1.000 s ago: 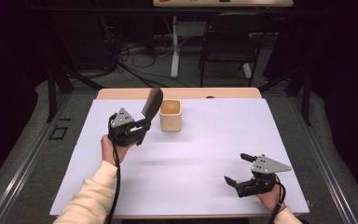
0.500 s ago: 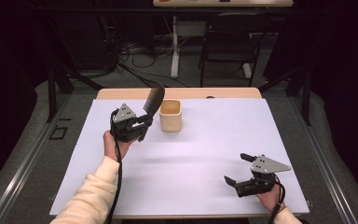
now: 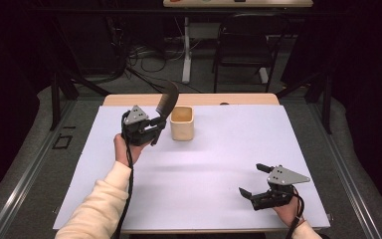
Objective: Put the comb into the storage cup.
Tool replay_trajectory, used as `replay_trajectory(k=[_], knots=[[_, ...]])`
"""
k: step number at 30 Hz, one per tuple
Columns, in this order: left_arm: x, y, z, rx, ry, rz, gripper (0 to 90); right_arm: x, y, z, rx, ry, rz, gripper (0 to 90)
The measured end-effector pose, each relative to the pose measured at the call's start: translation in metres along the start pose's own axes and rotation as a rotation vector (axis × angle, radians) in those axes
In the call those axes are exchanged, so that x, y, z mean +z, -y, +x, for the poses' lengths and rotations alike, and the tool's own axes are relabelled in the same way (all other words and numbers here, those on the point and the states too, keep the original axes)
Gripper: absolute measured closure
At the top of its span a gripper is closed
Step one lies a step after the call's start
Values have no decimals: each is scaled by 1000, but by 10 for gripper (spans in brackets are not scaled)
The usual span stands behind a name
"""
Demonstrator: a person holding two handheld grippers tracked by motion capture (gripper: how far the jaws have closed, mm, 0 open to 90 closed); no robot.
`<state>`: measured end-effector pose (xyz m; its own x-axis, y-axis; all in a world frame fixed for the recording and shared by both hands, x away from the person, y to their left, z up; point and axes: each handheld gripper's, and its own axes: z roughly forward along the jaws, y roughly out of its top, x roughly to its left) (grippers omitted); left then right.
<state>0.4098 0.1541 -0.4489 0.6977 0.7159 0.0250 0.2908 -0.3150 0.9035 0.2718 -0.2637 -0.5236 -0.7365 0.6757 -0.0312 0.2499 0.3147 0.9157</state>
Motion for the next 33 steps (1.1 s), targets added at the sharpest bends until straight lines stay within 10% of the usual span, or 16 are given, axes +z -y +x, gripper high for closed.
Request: replay_trajectory(k=[33], knots=[[14,-30,8,8,2,-9,724,0,0,-1,-3,2,3,0]])
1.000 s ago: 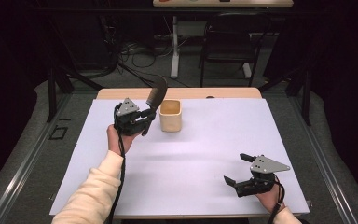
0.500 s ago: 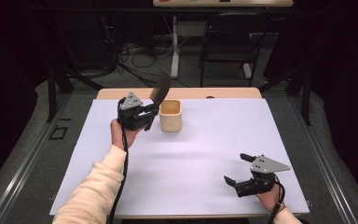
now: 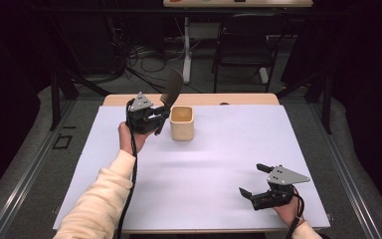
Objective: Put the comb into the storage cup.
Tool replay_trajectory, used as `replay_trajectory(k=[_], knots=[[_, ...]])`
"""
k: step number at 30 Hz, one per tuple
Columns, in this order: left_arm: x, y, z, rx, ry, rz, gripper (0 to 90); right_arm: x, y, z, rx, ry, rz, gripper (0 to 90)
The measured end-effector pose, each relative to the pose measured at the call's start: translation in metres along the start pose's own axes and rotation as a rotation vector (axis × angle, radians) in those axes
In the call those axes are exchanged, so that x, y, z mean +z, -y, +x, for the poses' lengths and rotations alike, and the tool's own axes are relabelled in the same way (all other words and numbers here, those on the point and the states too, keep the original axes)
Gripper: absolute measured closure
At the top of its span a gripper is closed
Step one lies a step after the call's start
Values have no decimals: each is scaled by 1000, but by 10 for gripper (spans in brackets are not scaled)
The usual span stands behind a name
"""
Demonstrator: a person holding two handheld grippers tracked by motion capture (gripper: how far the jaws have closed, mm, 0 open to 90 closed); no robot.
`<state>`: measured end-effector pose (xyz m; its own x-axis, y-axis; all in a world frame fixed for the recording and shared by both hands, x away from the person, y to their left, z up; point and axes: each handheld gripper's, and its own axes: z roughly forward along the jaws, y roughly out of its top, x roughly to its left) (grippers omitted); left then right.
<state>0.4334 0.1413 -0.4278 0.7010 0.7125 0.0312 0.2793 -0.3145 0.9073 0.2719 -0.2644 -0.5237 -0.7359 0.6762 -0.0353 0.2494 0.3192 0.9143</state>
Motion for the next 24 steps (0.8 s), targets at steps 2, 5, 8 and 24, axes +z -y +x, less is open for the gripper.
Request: replay_trajectory(k=[2,5,8,24], knots=[[2,-3,0,1,1,2,725,1,0,0,1,1,1,0],[3,-5,0,3,0,3,724,0,0,0,1,0,1,0],[4,-9,1,5,1,-1,725,0,0,0,0,1,3,0],[11,-23,1,17,4,-2,725,0,0,0,0,2,2,0]])
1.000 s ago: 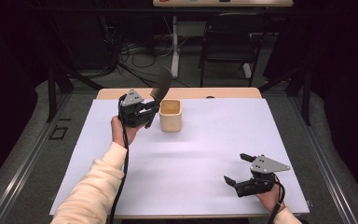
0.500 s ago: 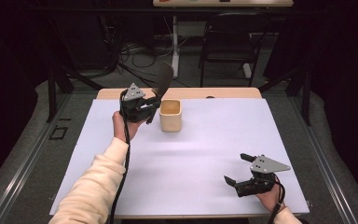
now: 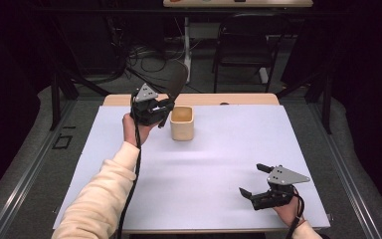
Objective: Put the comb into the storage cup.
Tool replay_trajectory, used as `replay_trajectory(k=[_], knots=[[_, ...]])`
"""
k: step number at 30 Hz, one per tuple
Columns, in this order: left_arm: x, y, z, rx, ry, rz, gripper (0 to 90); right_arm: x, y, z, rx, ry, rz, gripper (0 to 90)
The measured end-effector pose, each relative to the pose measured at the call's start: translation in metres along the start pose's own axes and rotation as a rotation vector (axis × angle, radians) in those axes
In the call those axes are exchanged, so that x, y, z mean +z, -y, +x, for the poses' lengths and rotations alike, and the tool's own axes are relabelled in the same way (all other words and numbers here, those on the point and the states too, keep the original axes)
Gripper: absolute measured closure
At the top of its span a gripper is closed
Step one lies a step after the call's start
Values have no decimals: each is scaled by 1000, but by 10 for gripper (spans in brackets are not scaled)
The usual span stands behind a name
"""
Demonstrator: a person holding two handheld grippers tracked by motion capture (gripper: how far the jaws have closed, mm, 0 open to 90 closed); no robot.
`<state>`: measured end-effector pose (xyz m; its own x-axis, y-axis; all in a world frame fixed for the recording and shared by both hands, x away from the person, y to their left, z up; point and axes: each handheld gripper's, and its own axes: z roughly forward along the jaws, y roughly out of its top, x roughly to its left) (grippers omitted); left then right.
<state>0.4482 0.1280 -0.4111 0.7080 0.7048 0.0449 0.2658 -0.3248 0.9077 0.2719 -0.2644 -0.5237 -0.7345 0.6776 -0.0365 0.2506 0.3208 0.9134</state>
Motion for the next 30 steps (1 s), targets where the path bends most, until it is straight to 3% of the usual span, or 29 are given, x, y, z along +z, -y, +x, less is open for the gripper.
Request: replay_trajectory(k=[16,30], knots=[[7,-16,-2,8,2,-12,725,0,0,0,5,1,-4,0],[13,-20,0,-1,-4,-27,725,0,-1,-1,10,-8,2,1]])
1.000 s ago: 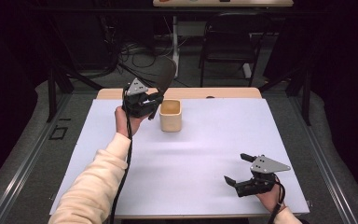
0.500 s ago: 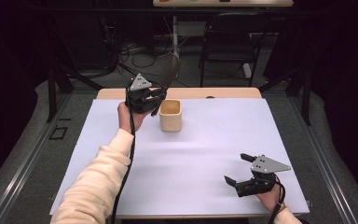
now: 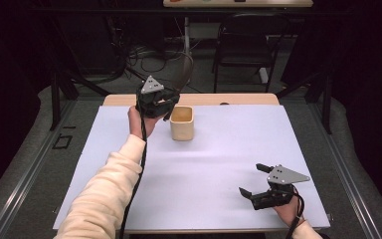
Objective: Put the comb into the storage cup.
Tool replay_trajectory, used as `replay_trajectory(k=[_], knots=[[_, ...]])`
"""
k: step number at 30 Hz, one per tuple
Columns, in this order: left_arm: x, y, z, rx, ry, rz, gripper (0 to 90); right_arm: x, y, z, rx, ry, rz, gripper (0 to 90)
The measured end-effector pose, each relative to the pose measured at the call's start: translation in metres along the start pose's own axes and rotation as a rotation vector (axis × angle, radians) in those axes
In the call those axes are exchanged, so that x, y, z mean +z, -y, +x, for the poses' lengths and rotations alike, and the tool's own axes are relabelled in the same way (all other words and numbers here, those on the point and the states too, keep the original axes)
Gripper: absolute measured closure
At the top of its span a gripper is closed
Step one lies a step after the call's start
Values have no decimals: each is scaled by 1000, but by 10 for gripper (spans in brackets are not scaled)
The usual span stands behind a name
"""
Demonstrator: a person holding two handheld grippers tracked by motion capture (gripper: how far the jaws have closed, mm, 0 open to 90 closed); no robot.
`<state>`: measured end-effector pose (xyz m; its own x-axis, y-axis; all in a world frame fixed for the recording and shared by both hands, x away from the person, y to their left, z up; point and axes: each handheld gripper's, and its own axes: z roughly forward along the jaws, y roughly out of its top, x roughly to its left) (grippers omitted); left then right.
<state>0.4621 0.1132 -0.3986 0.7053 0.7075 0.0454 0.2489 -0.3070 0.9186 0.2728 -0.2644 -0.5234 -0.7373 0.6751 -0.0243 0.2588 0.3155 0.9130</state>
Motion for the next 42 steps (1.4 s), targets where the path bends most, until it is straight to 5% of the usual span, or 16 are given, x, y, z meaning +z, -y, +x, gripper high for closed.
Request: replay_trajectory(k=[42], knots=[[25,4,2,-30,-20,-107,724,0,0,0,-8,-3,0,1]])
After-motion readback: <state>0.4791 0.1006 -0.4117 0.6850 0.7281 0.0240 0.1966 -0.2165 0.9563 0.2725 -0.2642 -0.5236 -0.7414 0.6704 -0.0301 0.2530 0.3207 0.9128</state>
